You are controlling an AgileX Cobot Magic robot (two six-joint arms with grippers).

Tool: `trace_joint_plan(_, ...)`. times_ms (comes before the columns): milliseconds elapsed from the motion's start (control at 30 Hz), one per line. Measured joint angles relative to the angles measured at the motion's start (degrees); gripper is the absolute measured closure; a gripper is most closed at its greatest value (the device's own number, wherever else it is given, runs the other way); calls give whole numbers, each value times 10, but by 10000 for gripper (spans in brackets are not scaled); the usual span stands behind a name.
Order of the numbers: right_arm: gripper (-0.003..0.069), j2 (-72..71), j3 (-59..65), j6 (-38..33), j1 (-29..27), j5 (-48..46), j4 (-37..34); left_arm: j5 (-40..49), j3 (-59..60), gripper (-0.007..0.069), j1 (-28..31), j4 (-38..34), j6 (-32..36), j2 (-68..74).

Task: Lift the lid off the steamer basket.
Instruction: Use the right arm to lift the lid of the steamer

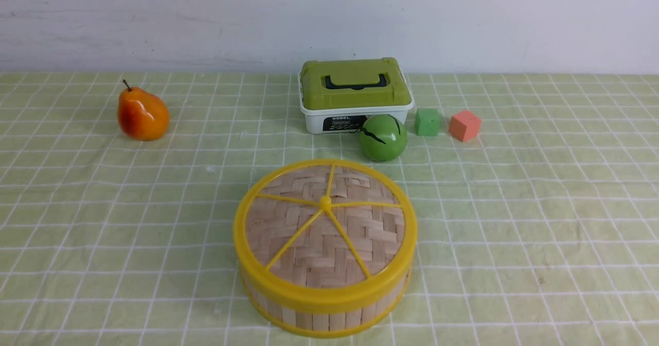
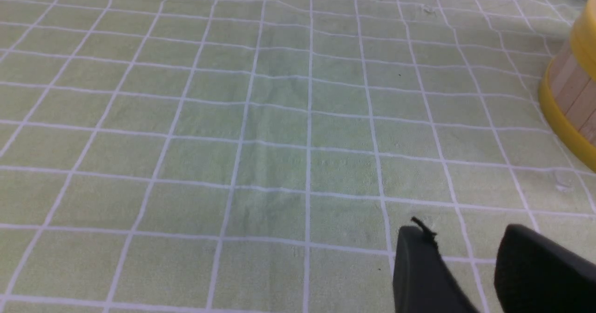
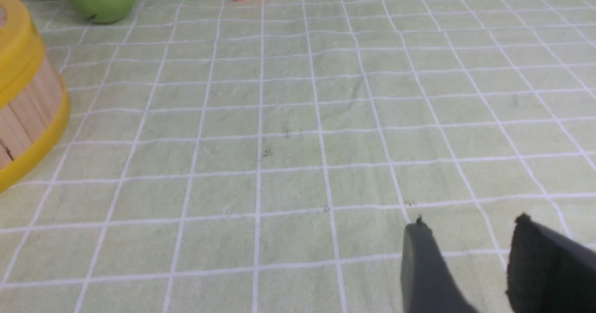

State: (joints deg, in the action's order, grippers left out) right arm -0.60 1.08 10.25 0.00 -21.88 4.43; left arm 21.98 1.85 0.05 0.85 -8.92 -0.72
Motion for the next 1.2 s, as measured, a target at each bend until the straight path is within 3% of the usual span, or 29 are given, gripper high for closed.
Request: trace_joint_plan(1200,418,0,0,0,0,0,15,0,0,386,0,0,0,0)
